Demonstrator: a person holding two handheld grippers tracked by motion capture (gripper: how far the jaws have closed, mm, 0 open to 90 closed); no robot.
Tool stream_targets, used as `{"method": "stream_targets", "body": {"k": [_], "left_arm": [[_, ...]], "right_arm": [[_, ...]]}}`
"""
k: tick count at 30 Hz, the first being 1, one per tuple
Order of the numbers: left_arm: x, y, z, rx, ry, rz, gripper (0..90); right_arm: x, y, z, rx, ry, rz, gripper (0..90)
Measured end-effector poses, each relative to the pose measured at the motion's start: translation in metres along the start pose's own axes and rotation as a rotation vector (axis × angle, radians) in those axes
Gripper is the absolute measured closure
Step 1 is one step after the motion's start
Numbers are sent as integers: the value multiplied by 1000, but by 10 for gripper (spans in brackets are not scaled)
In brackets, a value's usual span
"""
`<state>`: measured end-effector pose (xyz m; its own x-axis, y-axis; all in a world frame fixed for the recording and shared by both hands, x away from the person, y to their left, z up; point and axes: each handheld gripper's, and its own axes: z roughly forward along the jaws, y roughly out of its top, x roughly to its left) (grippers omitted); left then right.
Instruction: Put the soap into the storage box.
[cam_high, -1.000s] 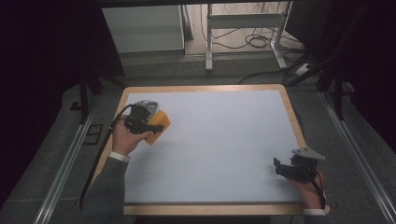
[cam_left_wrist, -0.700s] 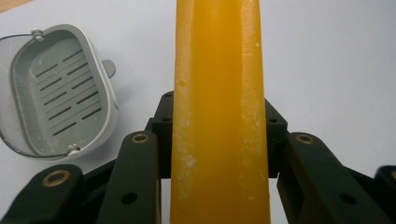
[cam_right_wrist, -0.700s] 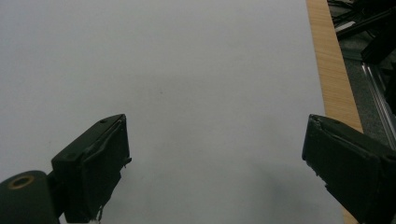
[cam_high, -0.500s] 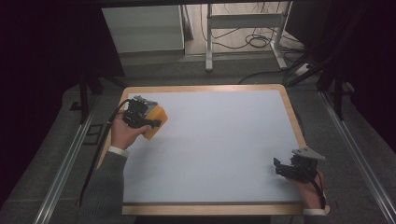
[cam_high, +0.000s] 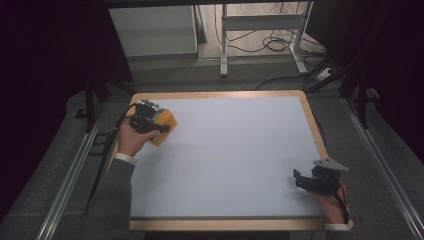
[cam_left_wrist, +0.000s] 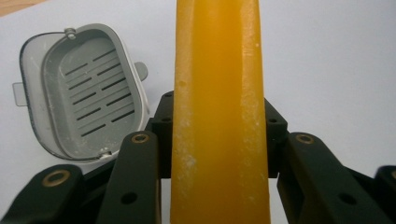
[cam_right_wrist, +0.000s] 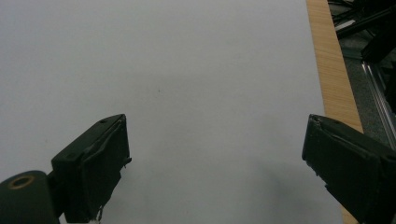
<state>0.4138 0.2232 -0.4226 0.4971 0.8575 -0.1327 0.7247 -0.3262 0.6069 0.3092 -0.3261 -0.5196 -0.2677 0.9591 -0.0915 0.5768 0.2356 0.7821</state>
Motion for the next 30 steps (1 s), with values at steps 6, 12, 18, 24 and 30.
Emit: {"method": "stream_targets", "body": {"k": [6,12,18,24,30], "left_arm": [[3,3,-1,-10,-12,-15,608],[9,5,-1,-7,-2,-27,608],[14,8,0,-2,4,-34,608],[19,11,2,-8,11,-50,608],[26,13,5,-5,10,-68,608]], "right_arm": [[-1,0,0,-1,1,-1,74],[0,0,0,1,1,0,74],[-1,0,-1,-6,0,1,74],[-1,0,-1,-9,0,3,74],[-1,1,-2,-11,0,5,74]]}}
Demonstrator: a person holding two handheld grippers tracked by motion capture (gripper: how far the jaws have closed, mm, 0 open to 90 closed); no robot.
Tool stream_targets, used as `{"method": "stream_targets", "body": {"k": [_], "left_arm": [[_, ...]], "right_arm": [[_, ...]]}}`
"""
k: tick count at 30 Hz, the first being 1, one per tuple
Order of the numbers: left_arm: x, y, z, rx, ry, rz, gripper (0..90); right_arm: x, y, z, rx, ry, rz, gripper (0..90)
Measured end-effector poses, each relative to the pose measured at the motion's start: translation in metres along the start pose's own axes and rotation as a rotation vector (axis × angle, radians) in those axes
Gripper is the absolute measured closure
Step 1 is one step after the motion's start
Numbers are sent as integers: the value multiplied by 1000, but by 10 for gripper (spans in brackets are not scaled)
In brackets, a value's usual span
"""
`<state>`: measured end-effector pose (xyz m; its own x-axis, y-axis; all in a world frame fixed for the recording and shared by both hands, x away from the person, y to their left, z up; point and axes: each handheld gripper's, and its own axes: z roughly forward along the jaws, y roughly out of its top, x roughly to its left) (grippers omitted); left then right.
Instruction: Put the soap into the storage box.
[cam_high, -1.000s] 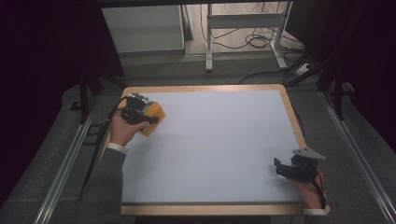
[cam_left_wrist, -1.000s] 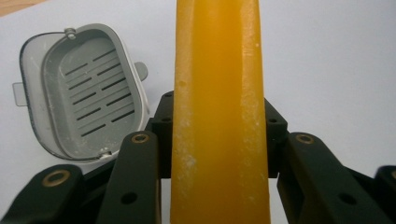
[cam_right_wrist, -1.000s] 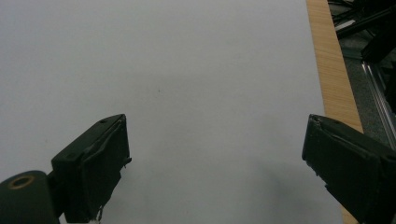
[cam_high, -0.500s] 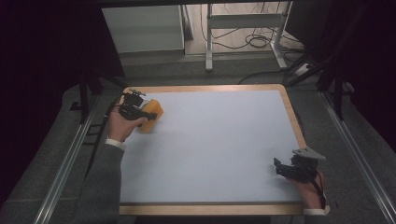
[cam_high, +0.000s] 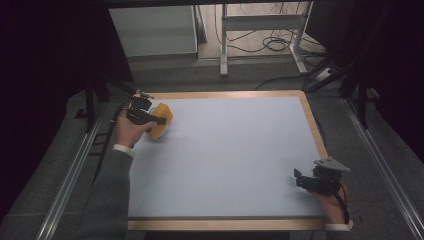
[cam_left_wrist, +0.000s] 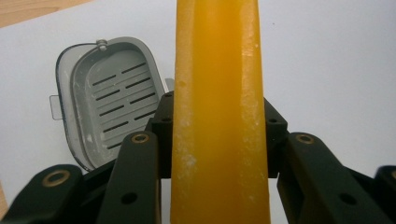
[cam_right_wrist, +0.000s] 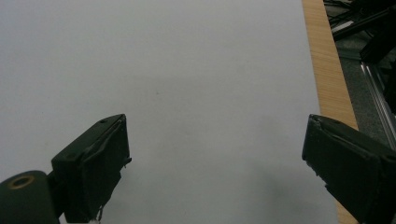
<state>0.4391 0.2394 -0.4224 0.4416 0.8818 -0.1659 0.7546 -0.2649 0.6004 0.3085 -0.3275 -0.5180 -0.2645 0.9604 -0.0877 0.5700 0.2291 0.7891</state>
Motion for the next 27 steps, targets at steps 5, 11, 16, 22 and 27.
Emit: {"method": "stream_targets", "body": {"k": [5,11,16,22,27], "left_arm": [[6,3,4,2,0,-18,608],[13,6,9,8,11,-38,607],[23,10,13,1,11,-68,607],[33,11,17,-9,30,-99,607],[40,13,21,-16,39,-127,607]], "right_arm": [[0,0,0,2,-1,-2,74],[0,0,0,1,-2,-1,74],[0,0,0,3,-2,-4,74],[0,-1,1,4,-5,2,74],[1,-1,2,9,-6,-5,74]]}}
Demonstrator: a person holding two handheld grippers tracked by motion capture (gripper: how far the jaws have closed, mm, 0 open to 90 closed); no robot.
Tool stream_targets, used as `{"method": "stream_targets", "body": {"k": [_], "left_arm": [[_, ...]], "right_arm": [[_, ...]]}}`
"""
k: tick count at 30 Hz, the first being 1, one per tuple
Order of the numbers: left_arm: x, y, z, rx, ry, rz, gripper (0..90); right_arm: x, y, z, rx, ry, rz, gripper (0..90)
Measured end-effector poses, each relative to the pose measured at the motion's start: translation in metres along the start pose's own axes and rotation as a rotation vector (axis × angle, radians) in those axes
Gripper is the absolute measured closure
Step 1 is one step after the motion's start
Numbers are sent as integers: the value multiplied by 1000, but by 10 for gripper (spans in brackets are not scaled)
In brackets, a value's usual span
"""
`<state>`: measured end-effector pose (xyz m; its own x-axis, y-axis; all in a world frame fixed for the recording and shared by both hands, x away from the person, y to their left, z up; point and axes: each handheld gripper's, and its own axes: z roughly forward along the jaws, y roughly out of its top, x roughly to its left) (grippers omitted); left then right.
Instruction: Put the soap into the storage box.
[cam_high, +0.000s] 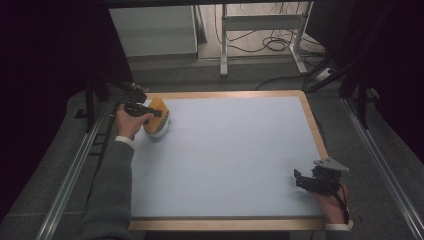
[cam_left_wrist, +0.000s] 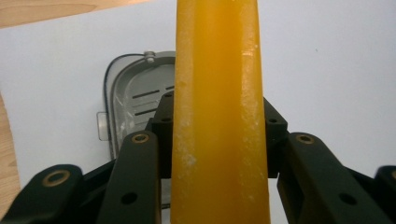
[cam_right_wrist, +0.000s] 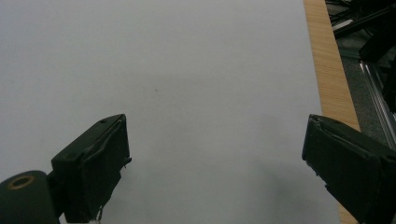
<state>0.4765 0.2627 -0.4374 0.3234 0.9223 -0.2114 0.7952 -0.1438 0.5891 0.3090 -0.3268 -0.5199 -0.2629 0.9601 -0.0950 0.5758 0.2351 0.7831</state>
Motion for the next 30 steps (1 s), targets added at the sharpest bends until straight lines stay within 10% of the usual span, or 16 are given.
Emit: {"method": "stream_targets", "body": {"k": [30], "left_arm": [[21,3,36,52,12,-86,606]], "right_arm": [[-1,-1,0,4,-4,4,74]]}}
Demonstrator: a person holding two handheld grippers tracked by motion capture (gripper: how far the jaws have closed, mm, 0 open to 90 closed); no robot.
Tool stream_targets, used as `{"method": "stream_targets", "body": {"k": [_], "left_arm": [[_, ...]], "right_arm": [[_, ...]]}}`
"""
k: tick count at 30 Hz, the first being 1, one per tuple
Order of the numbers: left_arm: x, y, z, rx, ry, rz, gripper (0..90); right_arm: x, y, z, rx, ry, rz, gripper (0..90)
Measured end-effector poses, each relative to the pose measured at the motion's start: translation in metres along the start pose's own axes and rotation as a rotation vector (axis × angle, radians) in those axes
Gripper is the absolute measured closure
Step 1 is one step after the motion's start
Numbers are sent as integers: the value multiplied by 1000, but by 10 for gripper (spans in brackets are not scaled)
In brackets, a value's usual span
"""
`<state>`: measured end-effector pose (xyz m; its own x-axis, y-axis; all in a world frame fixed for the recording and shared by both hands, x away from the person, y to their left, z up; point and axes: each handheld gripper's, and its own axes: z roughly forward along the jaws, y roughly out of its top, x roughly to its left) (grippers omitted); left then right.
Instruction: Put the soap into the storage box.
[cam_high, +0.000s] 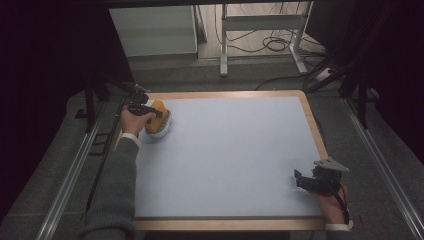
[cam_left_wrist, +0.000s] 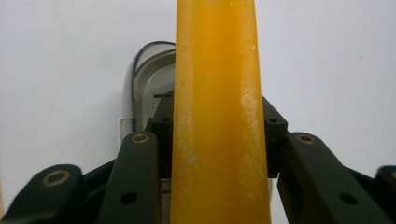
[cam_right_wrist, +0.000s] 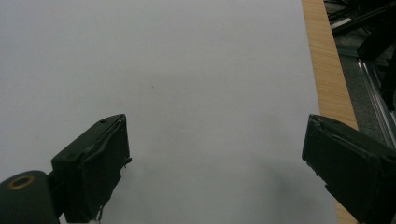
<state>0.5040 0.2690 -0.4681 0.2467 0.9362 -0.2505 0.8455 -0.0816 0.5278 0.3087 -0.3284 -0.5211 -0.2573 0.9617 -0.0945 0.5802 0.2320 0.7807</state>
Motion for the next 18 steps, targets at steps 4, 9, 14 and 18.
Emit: {"method": "stream_targets", "body": {"k": [4,9,14,18], "left_arm": [[1,0,1,2,2,-1,605],[1,0,1,-6,4,-7,596],[1,0,-4,2,37,7,509],[3,-2,-5,12,47,13,470]], "right_arm": [[0,0,0,-1,-1,-2,74],[0,0,0,-1,-2,-2,74],[0,0,0,1,-4,-2,74],[1,0,0,-1,-2,-8,74]]}}
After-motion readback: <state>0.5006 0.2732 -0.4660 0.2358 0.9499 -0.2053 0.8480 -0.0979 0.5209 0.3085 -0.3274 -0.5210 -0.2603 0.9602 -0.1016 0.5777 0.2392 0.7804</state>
